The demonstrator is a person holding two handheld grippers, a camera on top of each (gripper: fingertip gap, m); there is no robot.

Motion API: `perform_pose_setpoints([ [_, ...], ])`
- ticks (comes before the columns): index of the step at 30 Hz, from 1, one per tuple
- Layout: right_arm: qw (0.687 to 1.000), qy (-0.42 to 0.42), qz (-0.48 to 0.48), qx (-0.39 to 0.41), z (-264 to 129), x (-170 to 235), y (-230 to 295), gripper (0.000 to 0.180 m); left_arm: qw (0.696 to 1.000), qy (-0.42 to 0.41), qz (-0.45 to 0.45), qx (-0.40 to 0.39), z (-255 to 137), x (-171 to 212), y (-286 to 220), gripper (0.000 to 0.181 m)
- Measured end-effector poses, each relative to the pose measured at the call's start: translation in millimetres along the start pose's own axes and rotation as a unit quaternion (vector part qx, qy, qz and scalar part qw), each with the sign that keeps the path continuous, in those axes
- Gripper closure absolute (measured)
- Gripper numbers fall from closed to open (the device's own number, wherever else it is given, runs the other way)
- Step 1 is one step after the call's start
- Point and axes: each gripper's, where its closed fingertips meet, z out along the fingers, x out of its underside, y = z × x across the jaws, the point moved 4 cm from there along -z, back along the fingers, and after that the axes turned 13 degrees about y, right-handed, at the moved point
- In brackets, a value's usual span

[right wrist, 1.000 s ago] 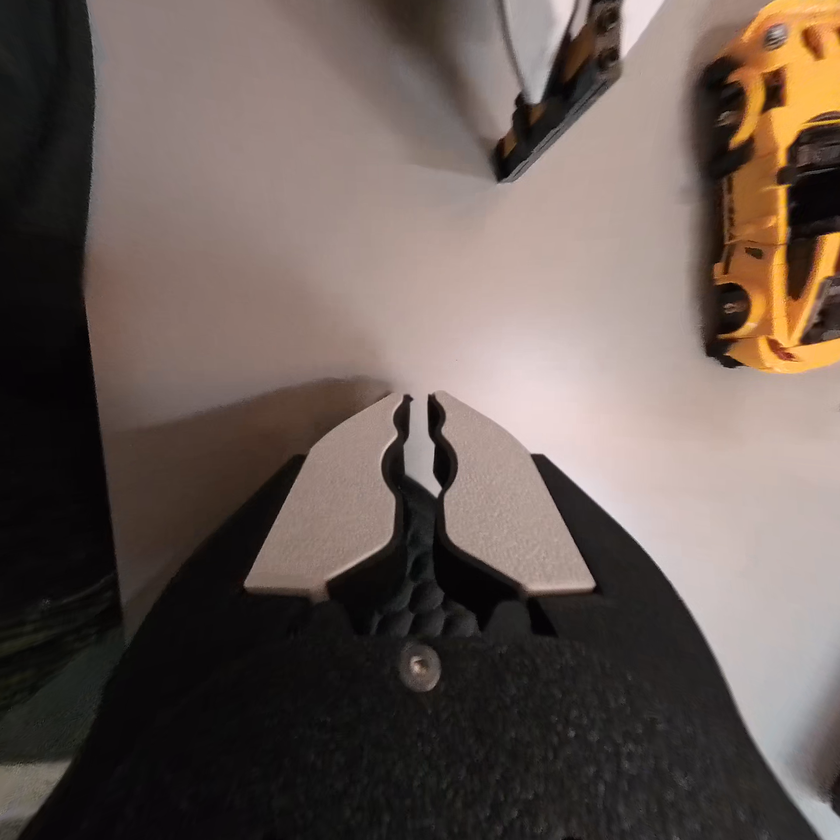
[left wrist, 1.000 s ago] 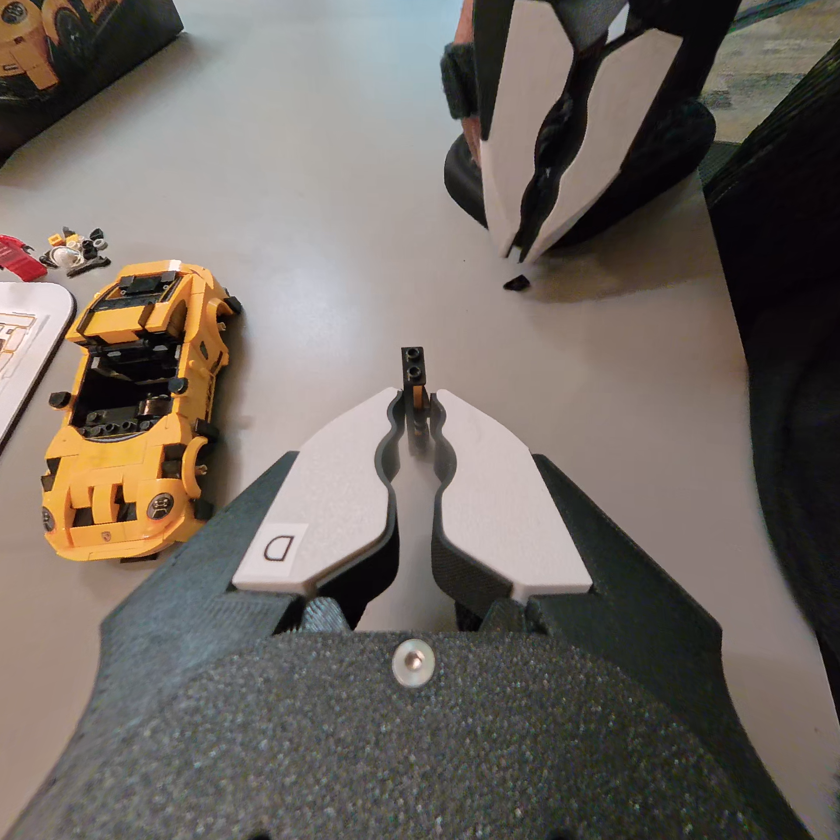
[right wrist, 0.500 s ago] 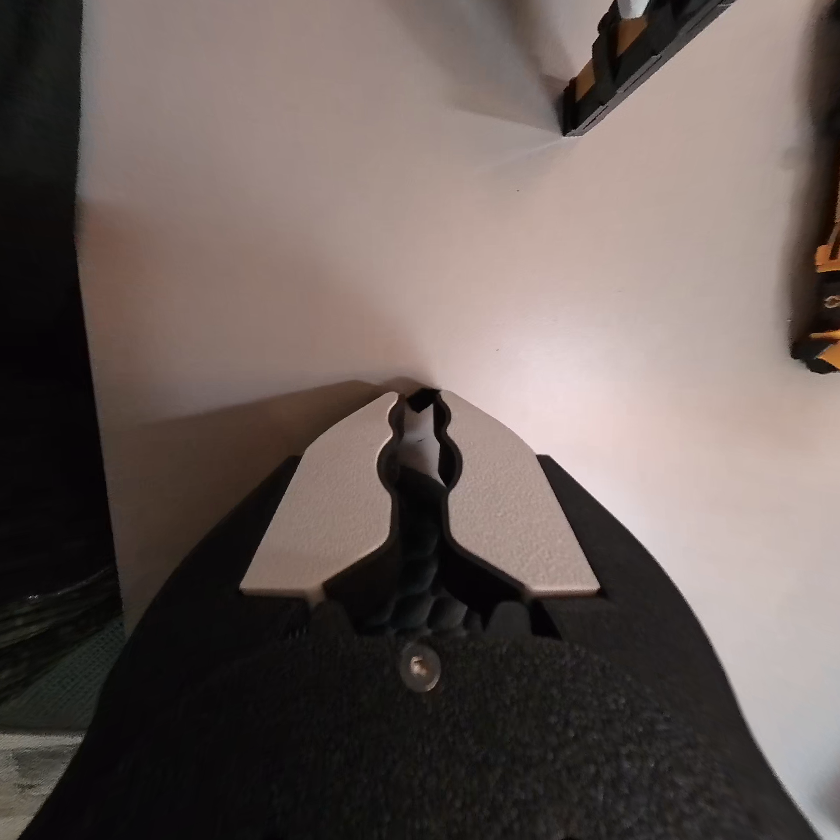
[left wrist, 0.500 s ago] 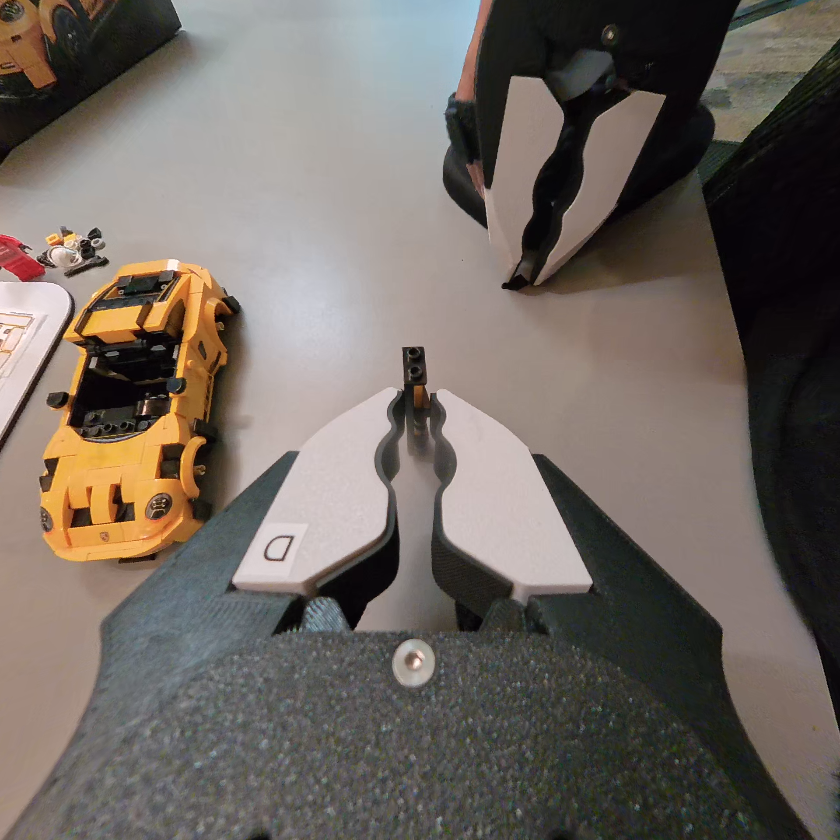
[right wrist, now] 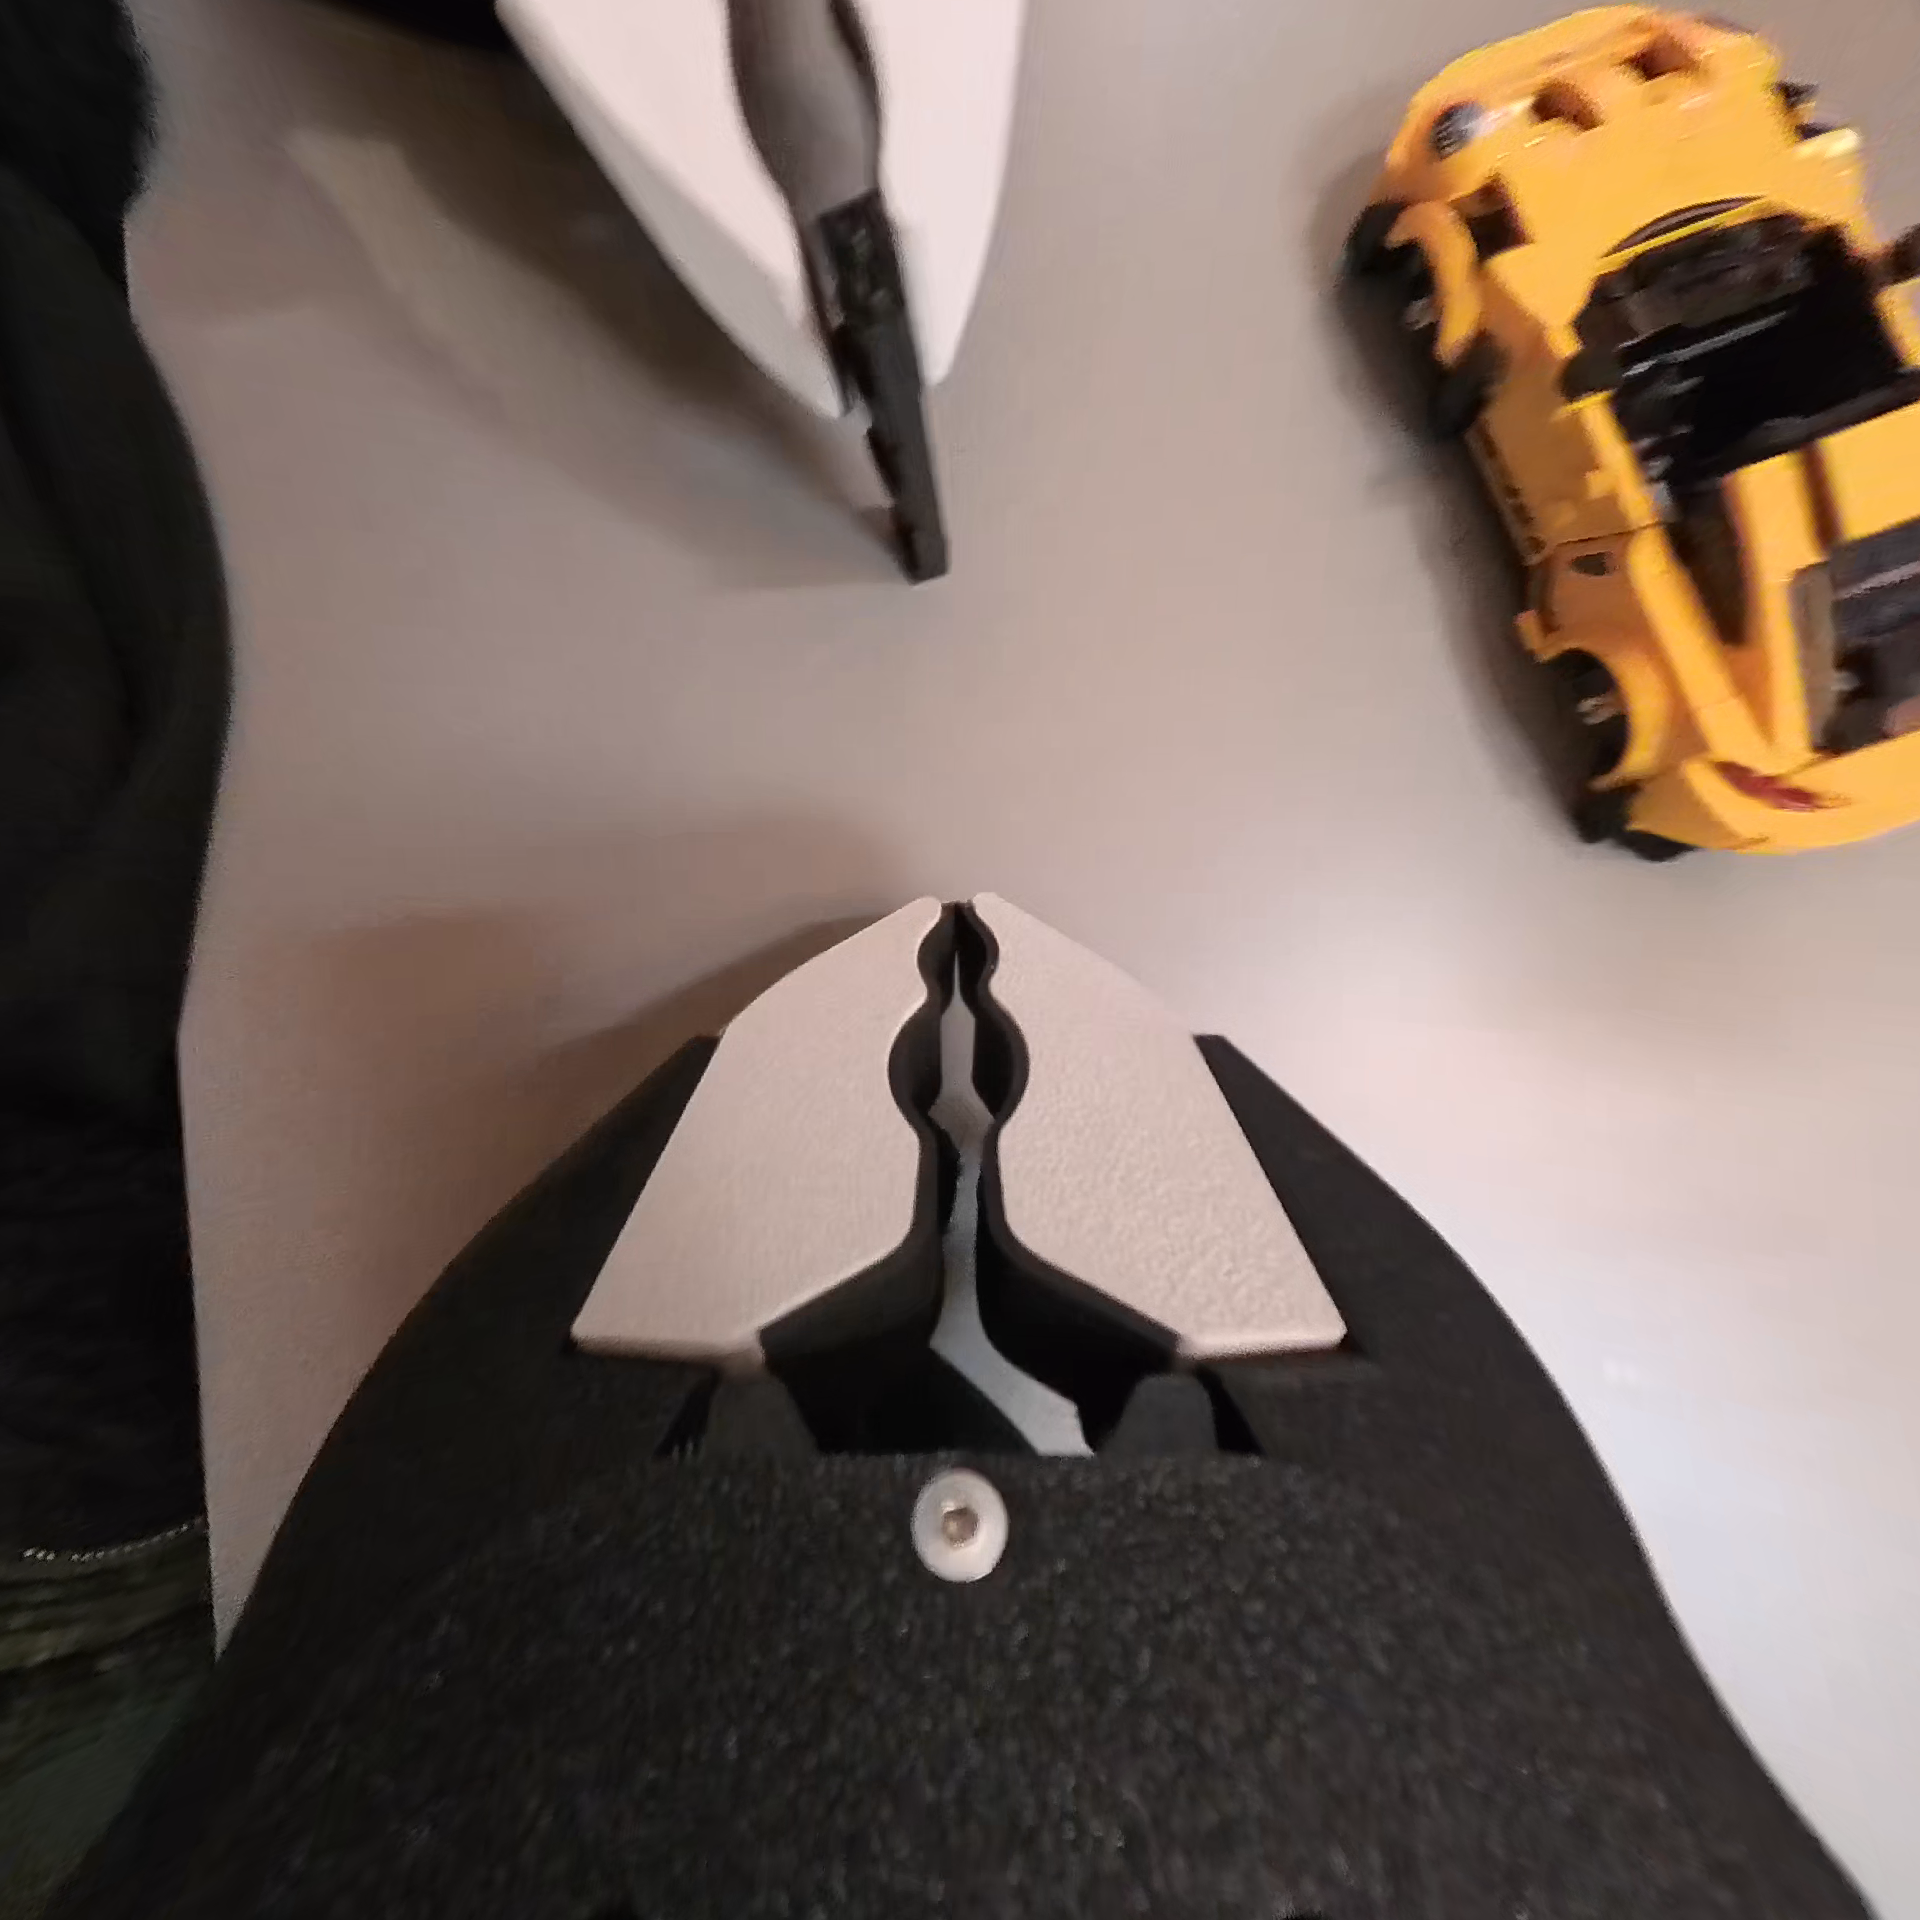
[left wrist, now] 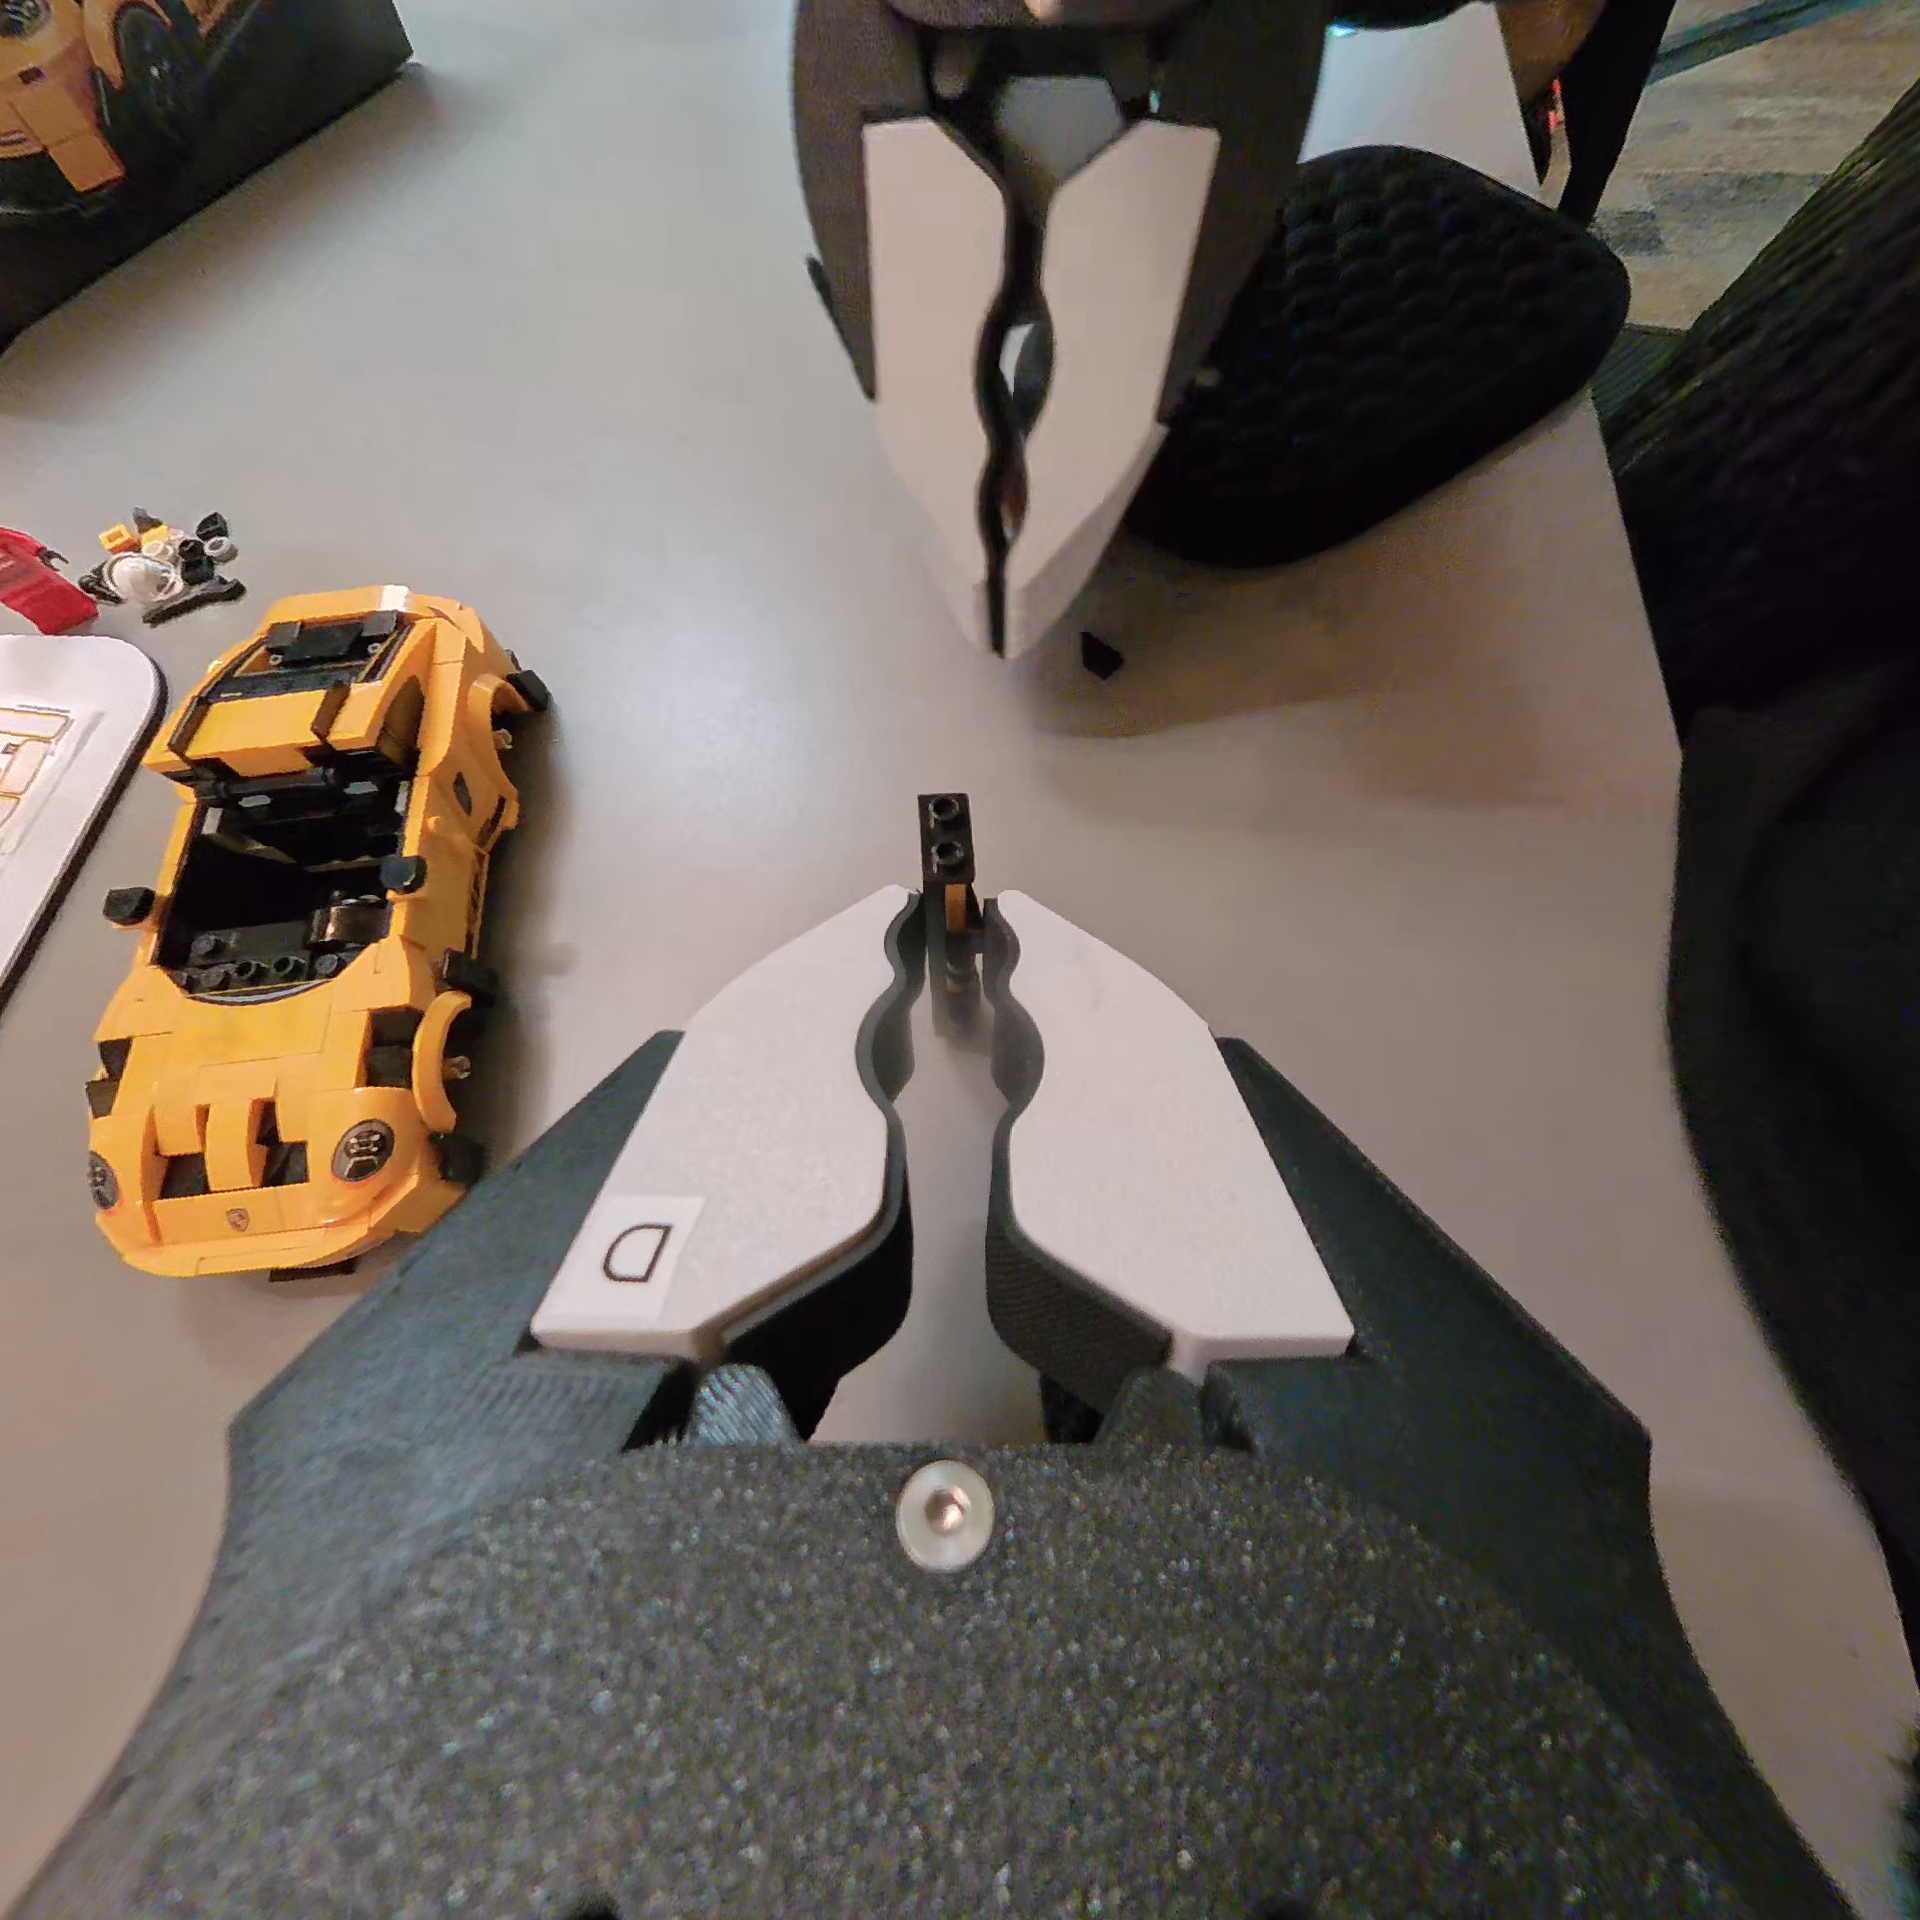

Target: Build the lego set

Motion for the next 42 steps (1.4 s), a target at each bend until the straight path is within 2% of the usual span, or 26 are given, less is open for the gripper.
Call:
perform_pose_setpoints([
  [3, 1.000, -0.004, 0.002, 0.015, -15, 0, -3, 0.180, 1.000, -0.003, -0.004, 0.001, 0, 0, 1, 0.171],
  [4, 1.000, 0.009, -0.010, 0.015, -17, 4, 2, 0.175, 1.000, -0.003, -0.005, 0.003, 0, 0, 1, 0.171],
  [7, 0.996, 0.048, -0.066, 0.021, -11, 18, 20, 0.162, 1.000, -0.005, -0.006, 0.008, 0, 0, 1, 0.171],
  [9, 0.994, 0.066, -0.083, 0.015, -3, 23, 28, 0.160, 1.000, -0.005, -0.004, 0.010, 1, 0, 0, 0.171],
  [13, 0.990, 0.098, -0.097, 0.016, 9, 28, 27, 0.161, 1.000, -0.001, 0.001, 0.004, 0, 0, -1, 0.171],
  [16, 0.991, 0.094, -0.096, 0.005, 13, 24, 25, 0.170, 1.000, 0.000, 0.003, 0.002, 1, 0, -1, 0.171],
  [19, 0.993, 0.087, -0.083, -0.008, 13, 22, 20, 0.171, 1.000, 0.001, 0.002, 0.001, 0, 0, -1, 0.171],
  [24, 0.997, -0.035, -0.013, -0.069, 4, -6, 8, 0.172, 1.000, 0.000, 0.002, 0.002, 0, 0, -1, 0.171],
  [28, 0.980, -0.164, 0.043, -0.107, -1, -37, -15, 0.171, 1.000, -0.002, -0.002, 0.005, 0, 0, -1, 0.171],
  [31, 0.969, -0.205, 0.064, -0.120, 10, -49, -34, 0.171, 1.000, -0.003, -0.006, 0.007, 0, 0, 0, 0.171],
  [33, 0.970, -0.202, 0.062, -0.123, 19, -54, -41, 0.170, 1.000, -0.005, -0.012, 0.008, 0, 1, 2, 0.171],
  [36, 0.980, -0.179, 0.027, -0.084, 25, -54, -49, 0.165, 1.000, -0.008, -0.023, 0.014, 0, 1, 4, 0.171],
  [39, 0.993, -0.118, -0.003, -0.020, 30, -43, -59, 0.161, 0.999, -0.011, -0.029, 0.020, 0, 2, 5, 0.171],
  [42, 0.996, -0.082, -0.029, 0.027, 31, -34, -63, 0.163, 0.999, -0.014, -0.033, 0.027, 0, 2, 5, 0.171],
])
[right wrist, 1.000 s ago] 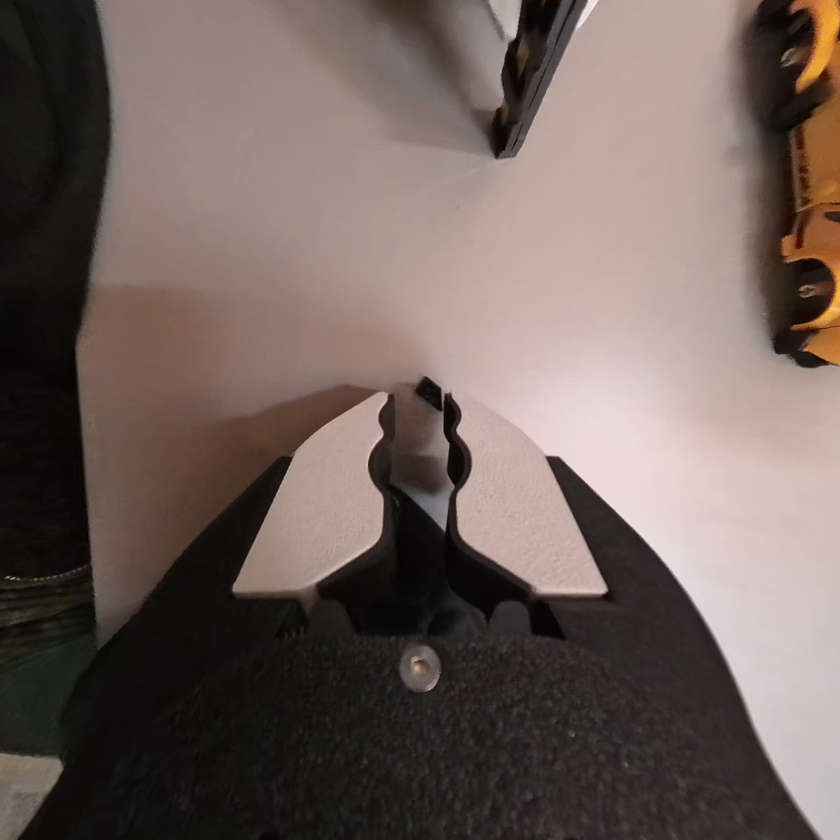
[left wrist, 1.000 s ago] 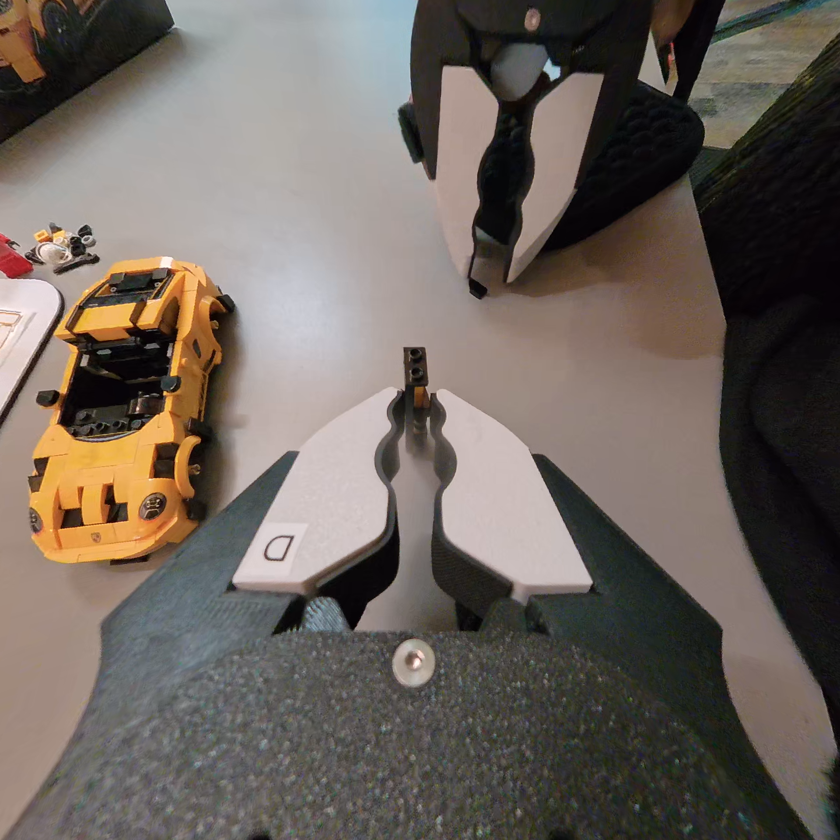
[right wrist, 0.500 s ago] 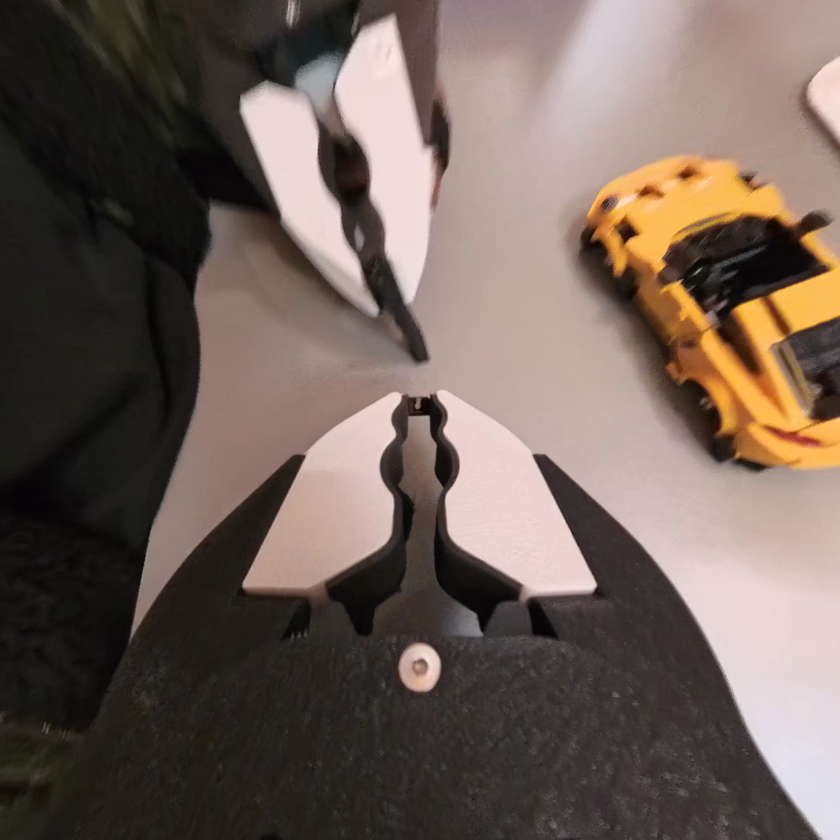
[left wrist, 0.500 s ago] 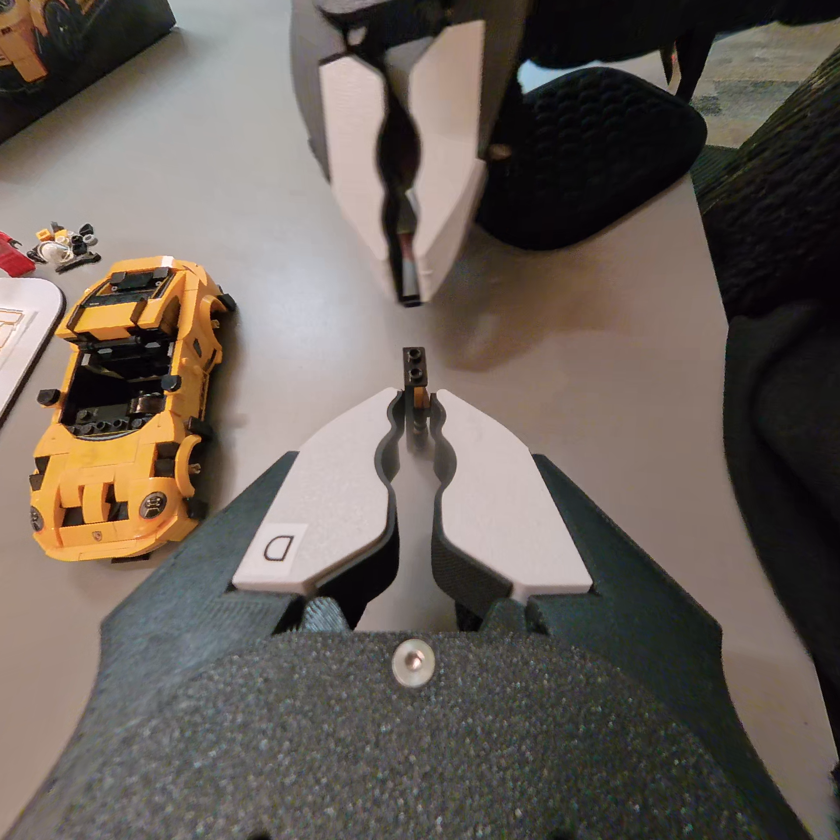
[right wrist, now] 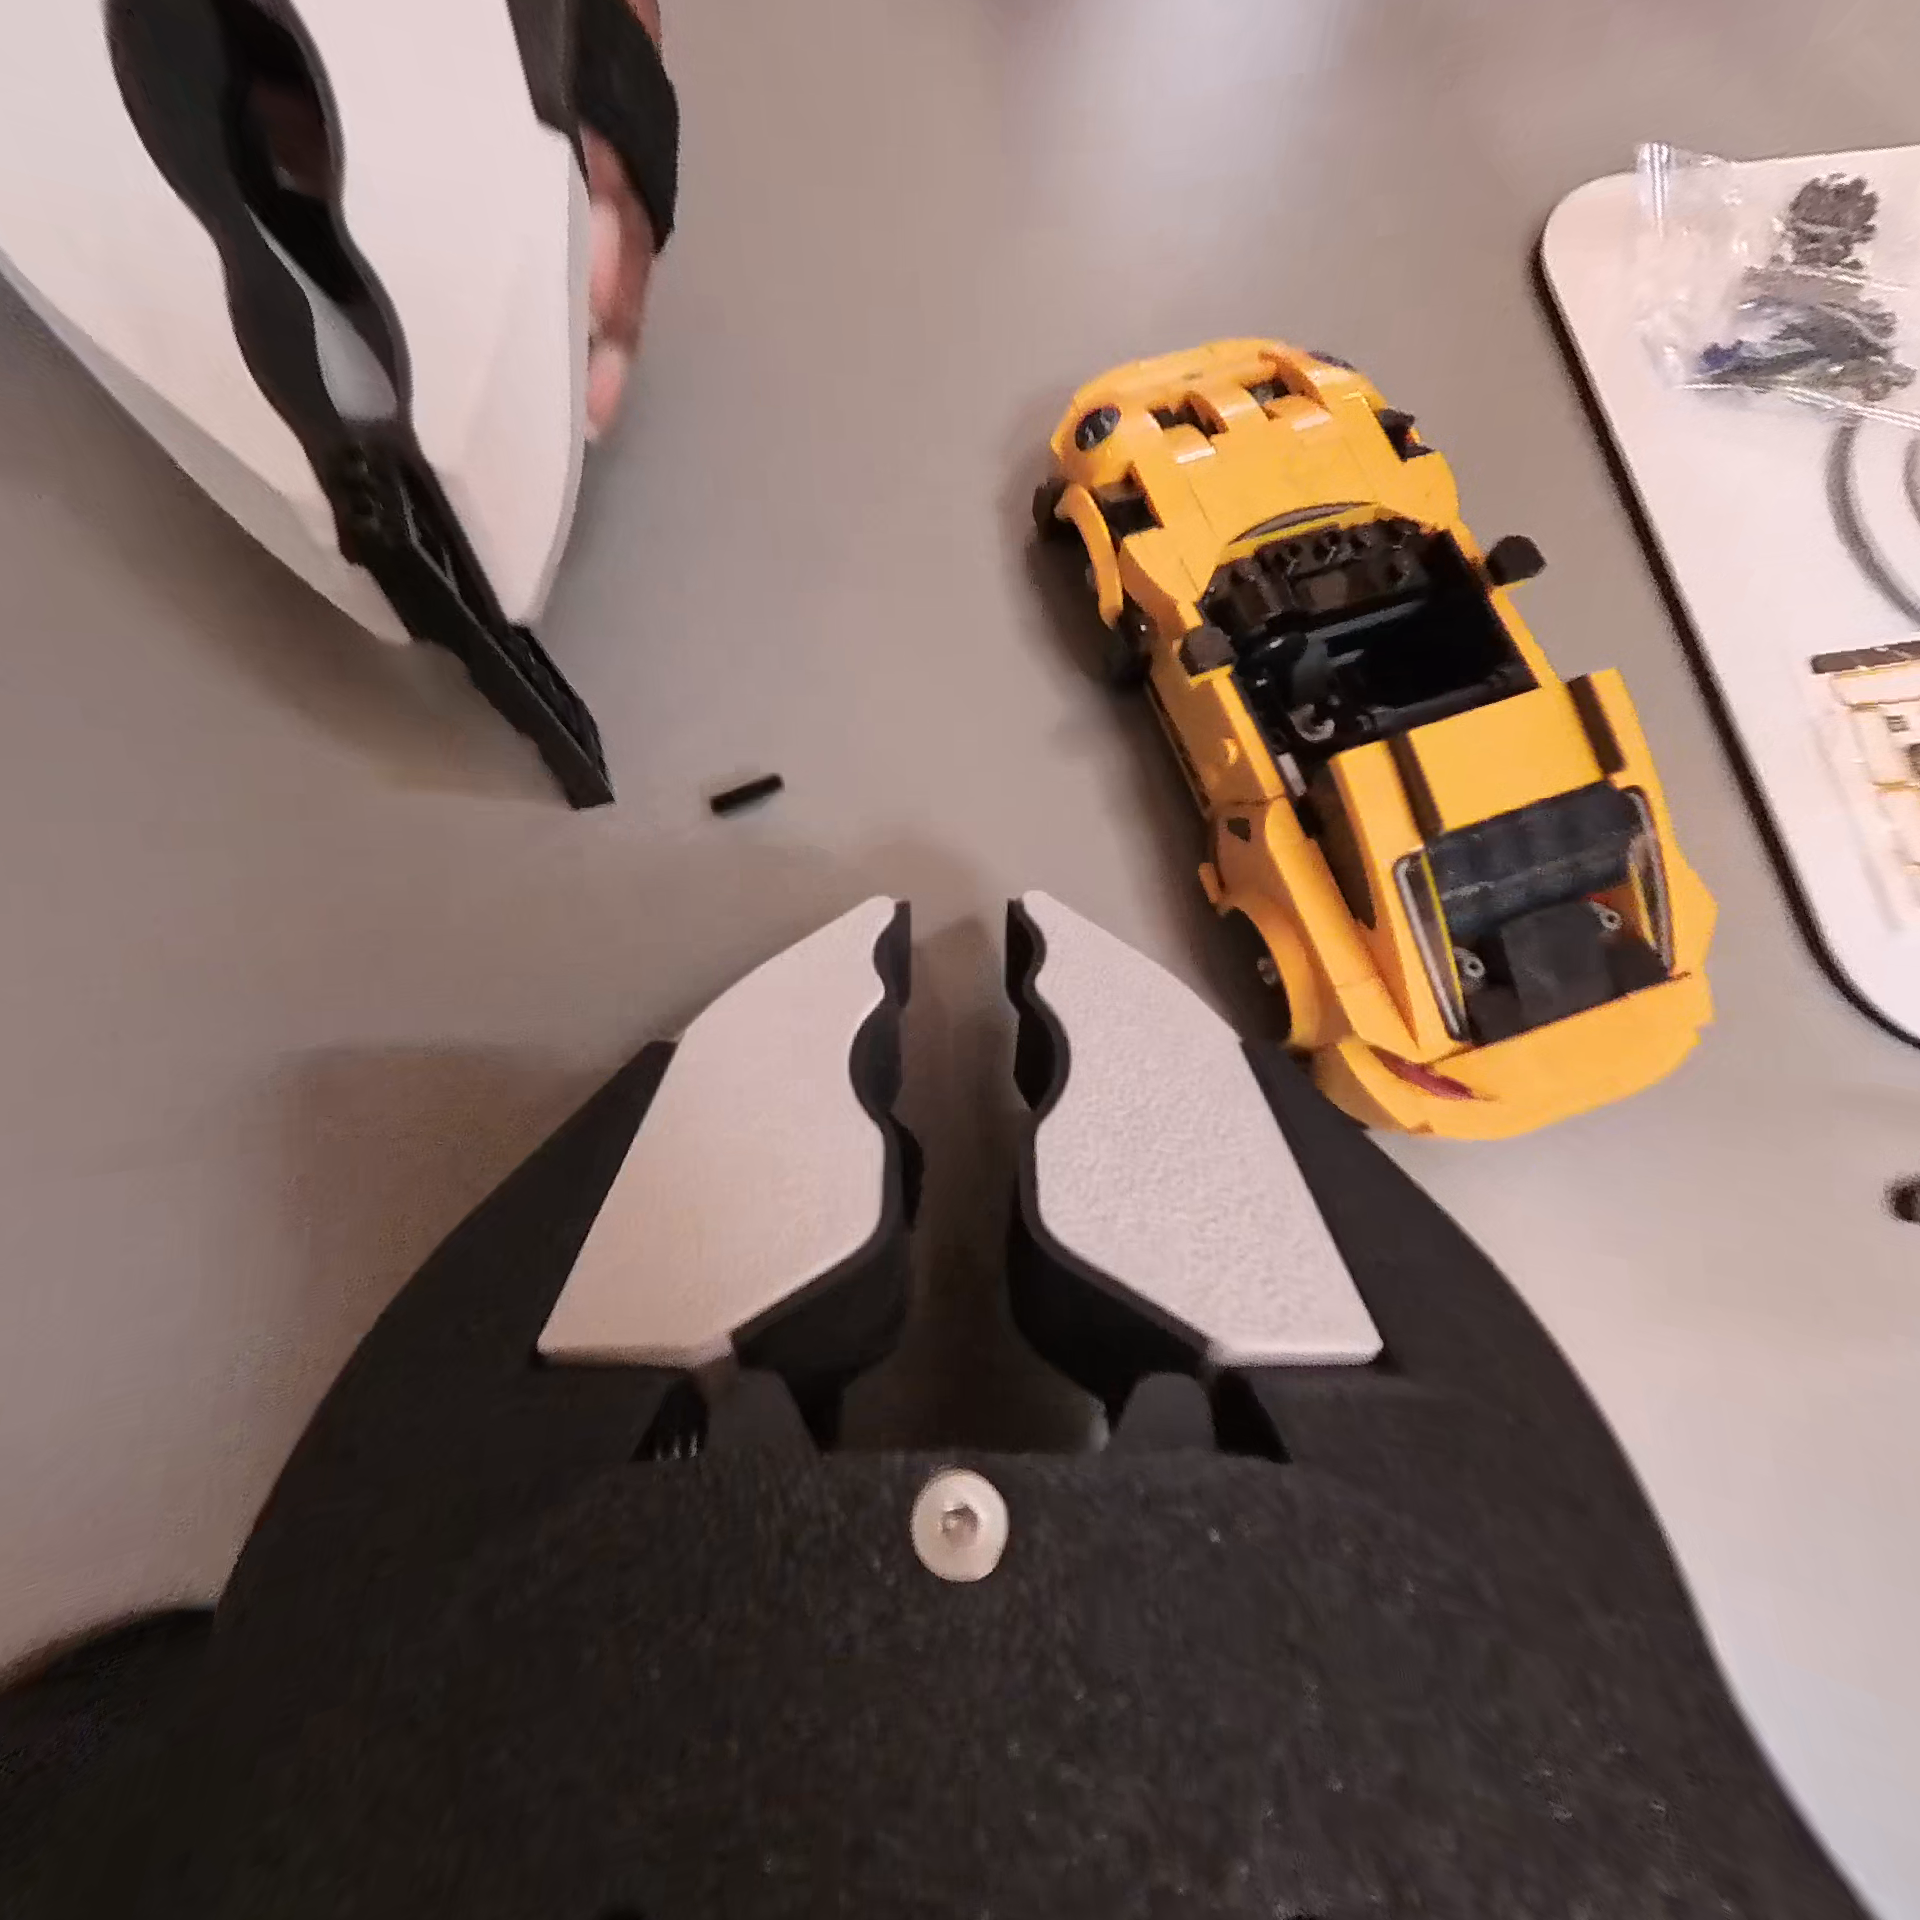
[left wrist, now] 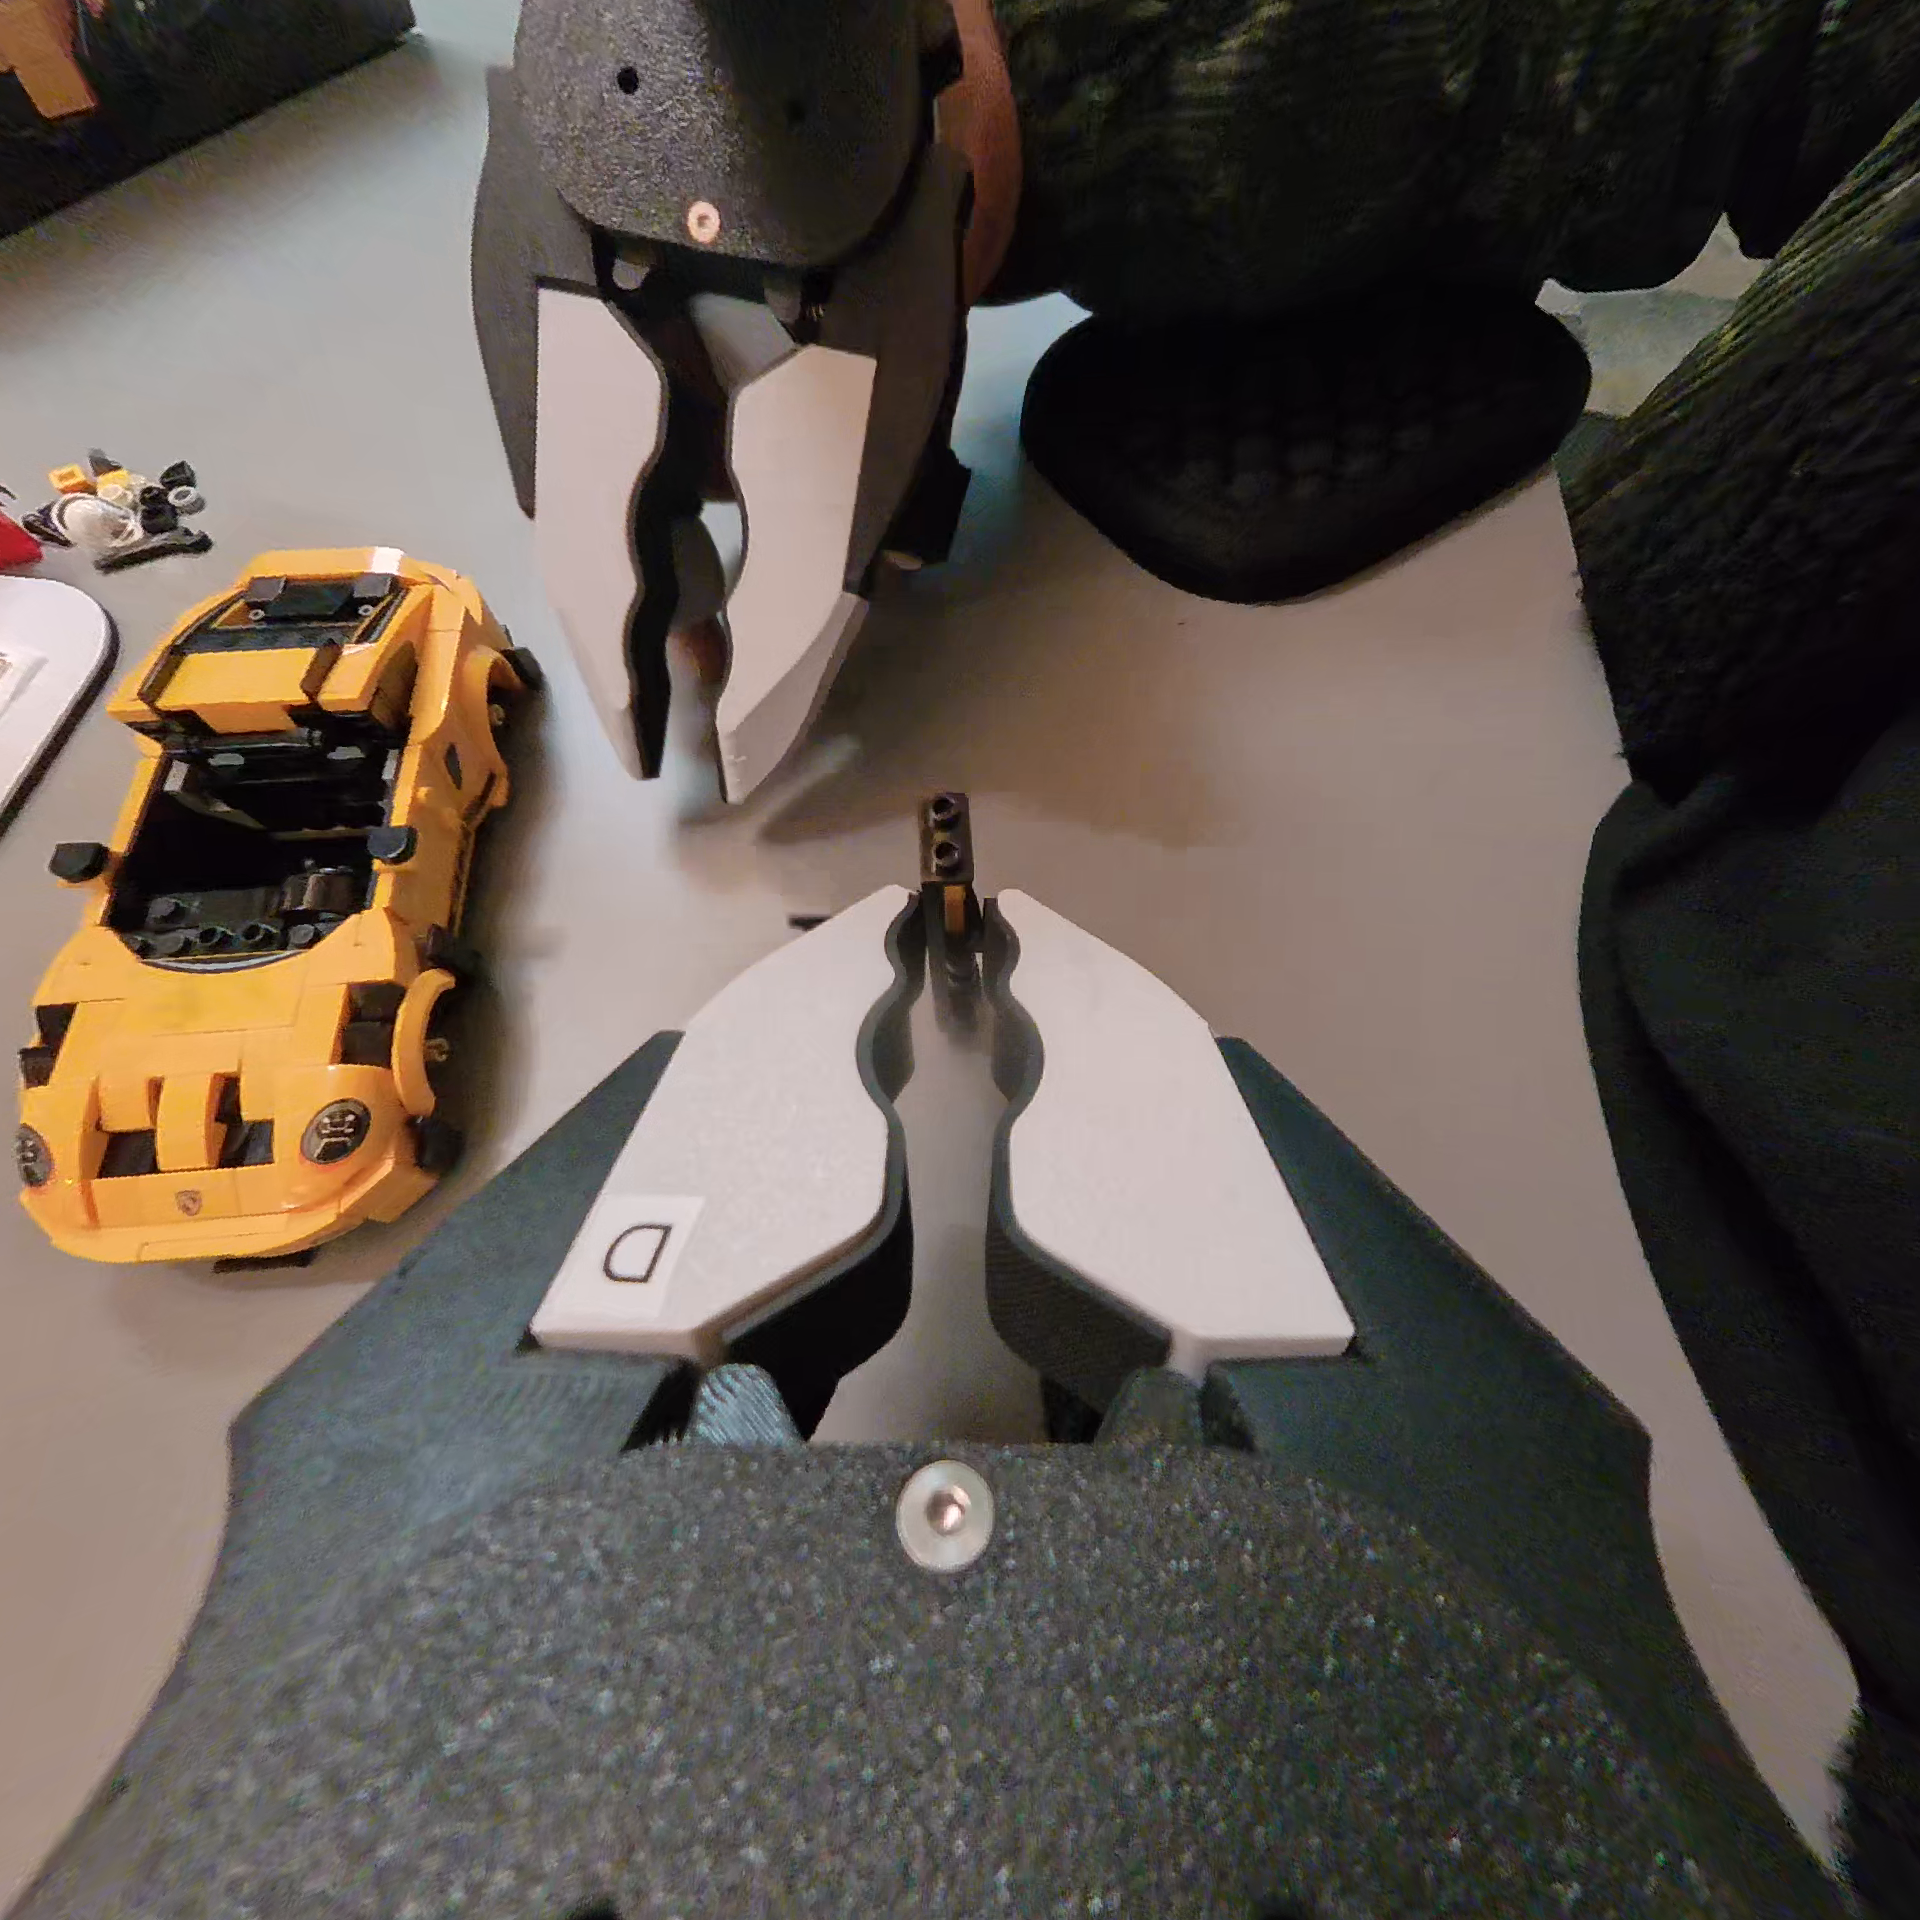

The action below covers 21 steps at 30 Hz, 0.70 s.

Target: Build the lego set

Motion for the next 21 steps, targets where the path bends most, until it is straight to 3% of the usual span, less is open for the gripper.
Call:
perform_pose_setpoints([
  [9, 0.995, 0.039, -0.088, 0.013, 6, -10, 37, 0.166, 0.999, 0.019, -0.011, -0.027, -12, 7, 15, 0.171],
  [15, 0.995, 0.071, -0.065, 0.019, 19, -23, 49, 0.163, 0.998, 0.001, -0.047, -0.048, -24, 9, 31, 0.171],
  [21, 0.995, 0.090, -0.042, 0.025, 22, -26, 41, 0.173, 0.998, 0.006, -0.039, -0.053, -23, 9, 29, 0.171],
])
